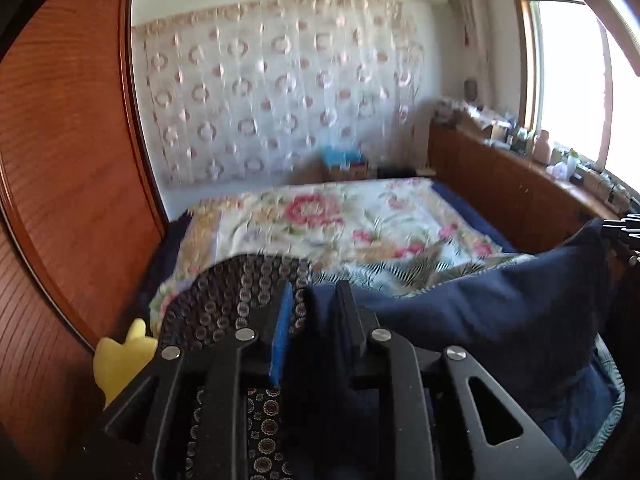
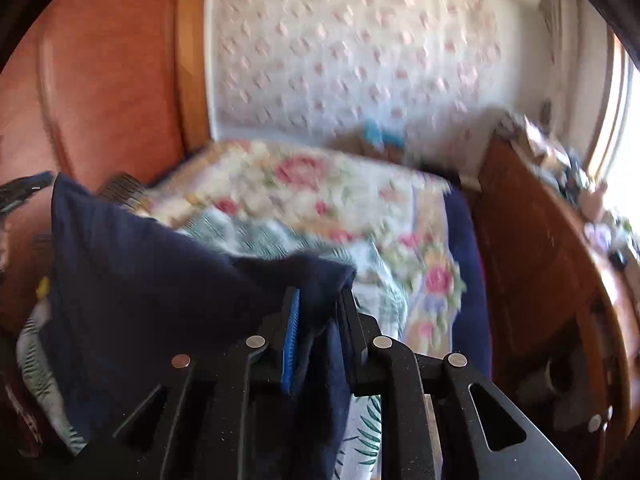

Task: Fold small clothes
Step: 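Fold the lifted edge over the shirt and open both grippers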

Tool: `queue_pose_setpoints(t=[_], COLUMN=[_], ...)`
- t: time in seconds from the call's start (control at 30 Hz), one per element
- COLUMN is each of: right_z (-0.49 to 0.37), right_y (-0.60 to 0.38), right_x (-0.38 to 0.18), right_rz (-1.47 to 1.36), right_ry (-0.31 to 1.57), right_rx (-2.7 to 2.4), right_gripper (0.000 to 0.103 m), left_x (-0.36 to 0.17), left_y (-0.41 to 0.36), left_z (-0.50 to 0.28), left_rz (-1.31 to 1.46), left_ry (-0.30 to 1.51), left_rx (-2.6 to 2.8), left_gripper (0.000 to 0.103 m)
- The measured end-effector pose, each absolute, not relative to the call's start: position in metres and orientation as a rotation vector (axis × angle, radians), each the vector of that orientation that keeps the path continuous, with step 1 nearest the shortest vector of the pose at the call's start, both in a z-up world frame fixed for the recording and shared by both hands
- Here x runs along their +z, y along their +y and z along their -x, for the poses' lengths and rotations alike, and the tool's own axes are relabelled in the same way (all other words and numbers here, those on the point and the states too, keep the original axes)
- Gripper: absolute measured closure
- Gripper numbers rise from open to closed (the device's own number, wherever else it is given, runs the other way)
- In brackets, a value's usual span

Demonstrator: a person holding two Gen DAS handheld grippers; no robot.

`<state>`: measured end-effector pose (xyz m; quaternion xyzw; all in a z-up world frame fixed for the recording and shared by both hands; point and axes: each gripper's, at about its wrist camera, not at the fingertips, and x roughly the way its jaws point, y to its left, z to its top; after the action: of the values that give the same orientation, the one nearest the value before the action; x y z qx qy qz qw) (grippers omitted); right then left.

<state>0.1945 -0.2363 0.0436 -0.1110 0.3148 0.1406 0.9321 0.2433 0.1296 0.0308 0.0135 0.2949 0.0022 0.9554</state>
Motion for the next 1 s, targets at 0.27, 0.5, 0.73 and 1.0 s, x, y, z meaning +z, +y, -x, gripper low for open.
queue_pose_setpoints(t=[0.27, 0.5, 0.73, 1.0], right_z=[-0.22, -0.174, -0.131, -0.135], right_y=[-0.236, -0.261, -0.273, -0.269], right_x=[-0.021, -0.042, -0.081, -0.094], right_rz=[0.16, 0.121, 0.043, -0.002], right_ry=[0.749, 0.735, 0.816, 0.837], right_rx=[0.292, 0.319, 0.333, 0.351], right_gripper=[0.065, 0.058, 0.058, 0.058], left_x=[-0.002, -0.029, -0.076, -0.105], left_y=[0.114, 0.103, 0.088, 0.083], left_z=[-0.211, -0.168, -0.152, -0.152], left_rz=[-0.034, -0.011, -0.006, 0.003], left_ry=[0.682, 0.723, 0.834, 0.899], left_rx=[-0.07, -0.112, -0.141, -0.143], left_gripper=[0.032, 0.026, 0.026, 0.026])
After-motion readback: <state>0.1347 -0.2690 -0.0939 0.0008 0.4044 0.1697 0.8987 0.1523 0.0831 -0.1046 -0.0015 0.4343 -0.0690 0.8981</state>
